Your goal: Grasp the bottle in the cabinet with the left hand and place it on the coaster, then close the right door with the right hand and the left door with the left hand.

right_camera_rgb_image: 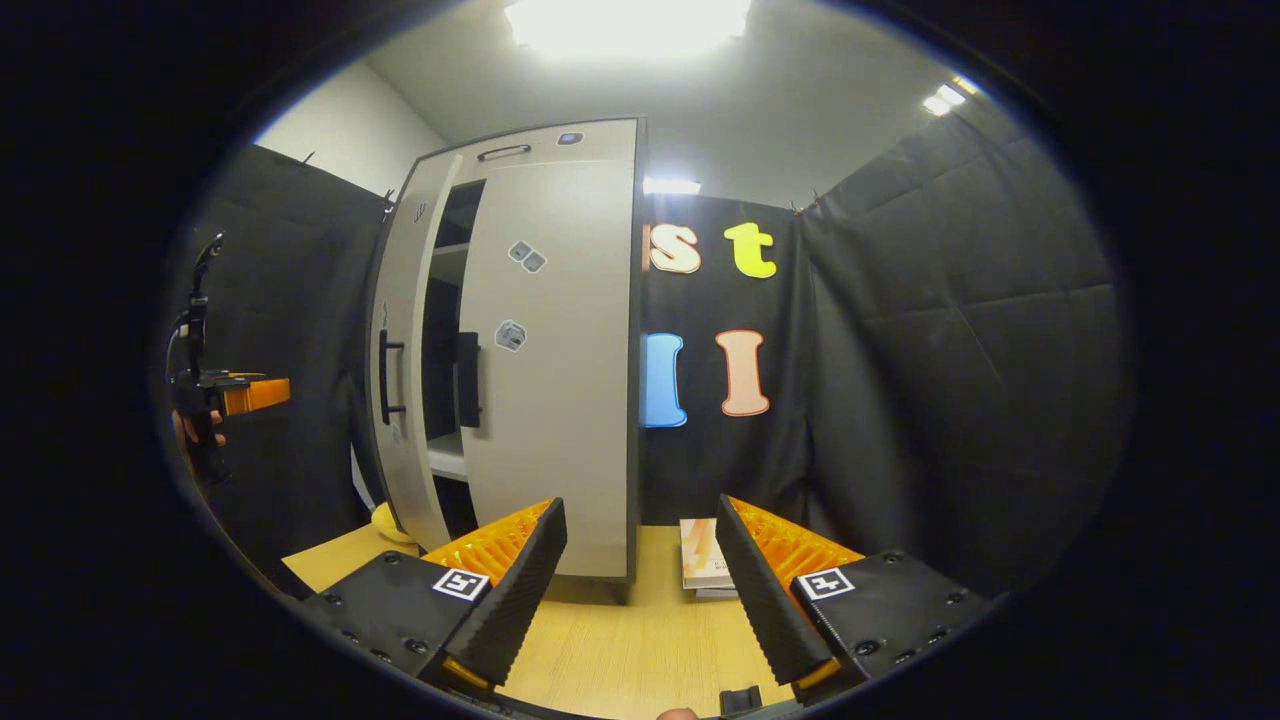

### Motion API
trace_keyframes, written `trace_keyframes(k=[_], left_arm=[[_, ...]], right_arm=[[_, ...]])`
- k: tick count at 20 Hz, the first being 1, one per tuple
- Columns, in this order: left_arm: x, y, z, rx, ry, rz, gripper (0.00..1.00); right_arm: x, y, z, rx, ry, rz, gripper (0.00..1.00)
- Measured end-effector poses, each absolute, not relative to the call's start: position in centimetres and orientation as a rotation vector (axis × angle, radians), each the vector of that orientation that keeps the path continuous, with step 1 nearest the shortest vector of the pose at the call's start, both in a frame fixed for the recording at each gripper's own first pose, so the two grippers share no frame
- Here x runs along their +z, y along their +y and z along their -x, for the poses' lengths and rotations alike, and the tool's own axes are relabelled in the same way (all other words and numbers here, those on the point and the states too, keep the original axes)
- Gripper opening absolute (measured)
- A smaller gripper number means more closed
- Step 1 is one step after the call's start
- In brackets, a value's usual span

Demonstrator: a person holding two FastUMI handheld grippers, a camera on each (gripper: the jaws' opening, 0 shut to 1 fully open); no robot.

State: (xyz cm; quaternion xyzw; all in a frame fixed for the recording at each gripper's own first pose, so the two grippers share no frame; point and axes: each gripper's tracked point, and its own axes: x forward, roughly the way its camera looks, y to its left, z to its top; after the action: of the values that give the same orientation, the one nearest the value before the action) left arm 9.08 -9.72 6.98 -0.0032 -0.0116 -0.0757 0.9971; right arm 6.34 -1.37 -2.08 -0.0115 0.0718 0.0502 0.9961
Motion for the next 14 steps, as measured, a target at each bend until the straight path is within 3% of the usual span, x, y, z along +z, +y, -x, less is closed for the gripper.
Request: trace_keyframes(k=[14], left_arm=[[6.0, -1.9, -0.3, -0.081, -0.043, -0.022, 0.84]], right_arm=[[0.6, 2.2, -0.8, 0.082, 0.088, 0.026, 0.96]])
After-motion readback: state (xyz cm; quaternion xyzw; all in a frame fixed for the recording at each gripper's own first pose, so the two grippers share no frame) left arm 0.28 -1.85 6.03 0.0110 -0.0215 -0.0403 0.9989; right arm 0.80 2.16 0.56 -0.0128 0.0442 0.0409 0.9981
